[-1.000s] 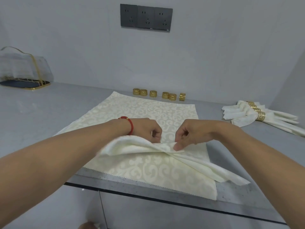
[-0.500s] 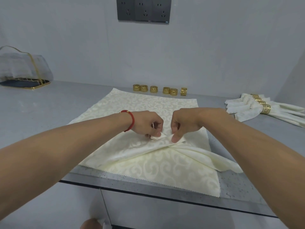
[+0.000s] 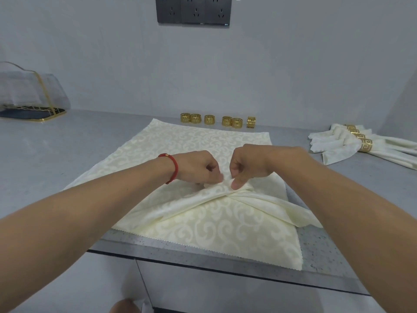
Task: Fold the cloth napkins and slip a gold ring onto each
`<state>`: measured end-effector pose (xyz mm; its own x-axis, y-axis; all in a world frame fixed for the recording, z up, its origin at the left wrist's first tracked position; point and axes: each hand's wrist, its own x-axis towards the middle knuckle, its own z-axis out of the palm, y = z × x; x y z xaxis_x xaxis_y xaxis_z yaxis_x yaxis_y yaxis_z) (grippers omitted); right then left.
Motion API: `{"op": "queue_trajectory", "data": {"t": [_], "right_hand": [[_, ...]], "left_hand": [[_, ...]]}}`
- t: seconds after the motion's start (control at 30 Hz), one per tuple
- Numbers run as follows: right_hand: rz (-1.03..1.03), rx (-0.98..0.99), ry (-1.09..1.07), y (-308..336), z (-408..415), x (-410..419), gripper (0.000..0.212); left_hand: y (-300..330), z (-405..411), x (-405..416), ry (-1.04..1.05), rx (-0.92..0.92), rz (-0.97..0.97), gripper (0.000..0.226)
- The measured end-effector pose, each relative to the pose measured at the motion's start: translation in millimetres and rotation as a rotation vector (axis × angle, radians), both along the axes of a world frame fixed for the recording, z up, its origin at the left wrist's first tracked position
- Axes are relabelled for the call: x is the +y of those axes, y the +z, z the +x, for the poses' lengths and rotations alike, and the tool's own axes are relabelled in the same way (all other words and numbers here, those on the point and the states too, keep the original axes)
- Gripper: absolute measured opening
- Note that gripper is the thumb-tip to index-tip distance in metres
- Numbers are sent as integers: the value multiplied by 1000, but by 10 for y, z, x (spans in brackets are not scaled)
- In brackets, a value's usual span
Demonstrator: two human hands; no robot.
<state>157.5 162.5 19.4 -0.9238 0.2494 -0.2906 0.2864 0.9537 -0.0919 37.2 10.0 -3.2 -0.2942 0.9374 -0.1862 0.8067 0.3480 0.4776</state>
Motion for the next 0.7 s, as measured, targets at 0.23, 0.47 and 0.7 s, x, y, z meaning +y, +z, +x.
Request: {"op": "queue_trajectory", "data": {"t": [0.23, 0.47, 0.7], "right_hand": [[-59, 49, 0, -26, 137, 74, 22], [-183, 291, -32, -198, 292, 95, 18], [130, 506, 151, -505, 598, -192, 26]], "left_hand": [[-96, 52, 79, 12, 99, 44, 31], [-102, 40, 100, -34, 135, 135, 24], [-83, 11, 127, -78, 107, 116, 24]]}}
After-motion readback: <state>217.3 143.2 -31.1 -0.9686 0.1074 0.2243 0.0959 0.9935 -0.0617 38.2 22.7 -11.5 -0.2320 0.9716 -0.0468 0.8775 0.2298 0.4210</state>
